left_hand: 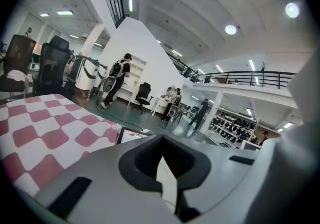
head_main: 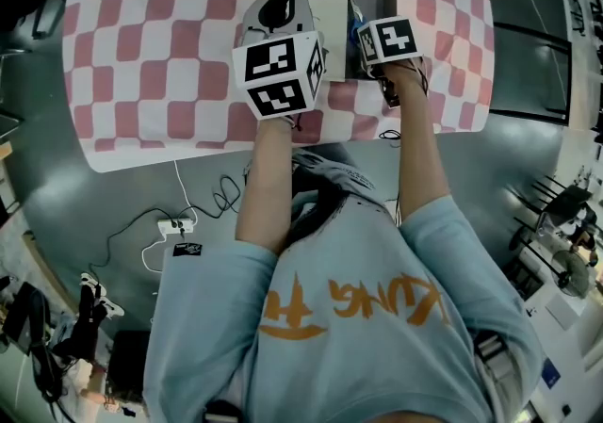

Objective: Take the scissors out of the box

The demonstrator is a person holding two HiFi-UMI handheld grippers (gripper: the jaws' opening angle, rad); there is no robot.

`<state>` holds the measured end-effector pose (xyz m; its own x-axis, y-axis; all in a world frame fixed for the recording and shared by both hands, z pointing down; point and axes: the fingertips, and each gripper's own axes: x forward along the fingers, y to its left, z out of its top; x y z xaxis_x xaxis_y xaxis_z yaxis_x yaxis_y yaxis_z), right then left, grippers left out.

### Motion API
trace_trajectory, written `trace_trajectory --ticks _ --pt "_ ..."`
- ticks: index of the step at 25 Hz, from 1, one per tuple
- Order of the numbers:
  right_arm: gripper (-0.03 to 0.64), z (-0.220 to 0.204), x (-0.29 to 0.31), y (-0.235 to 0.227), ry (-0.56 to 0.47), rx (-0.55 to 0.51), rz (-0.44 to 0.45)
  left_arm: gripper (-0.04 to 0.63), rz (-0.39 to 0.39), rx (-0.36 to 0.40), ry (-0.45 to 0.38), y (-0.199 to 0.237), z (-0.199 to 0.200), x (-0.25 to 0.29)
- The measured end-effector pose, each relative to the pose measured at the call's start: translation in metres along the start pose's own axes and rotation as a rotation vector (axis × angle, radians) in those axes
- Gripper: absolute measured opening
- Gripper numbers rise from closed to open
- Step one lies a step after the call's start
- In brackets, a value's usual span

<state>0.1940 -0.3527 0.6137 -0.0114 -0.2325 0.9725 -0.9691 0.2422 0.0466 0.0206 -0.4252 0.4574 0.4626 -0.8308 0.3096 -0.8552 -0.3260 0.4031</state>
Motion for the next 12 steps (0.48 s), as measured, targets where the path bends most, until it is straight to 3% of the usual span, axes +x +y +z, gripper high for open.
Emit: trace_trajectory --ticks 12 --pt "0.080 0.009 -0.050 -0.004 -0.213 0.166 0.061 0.017 -0.069 0.059 -0.041 -0.037 0.027 -0.006"
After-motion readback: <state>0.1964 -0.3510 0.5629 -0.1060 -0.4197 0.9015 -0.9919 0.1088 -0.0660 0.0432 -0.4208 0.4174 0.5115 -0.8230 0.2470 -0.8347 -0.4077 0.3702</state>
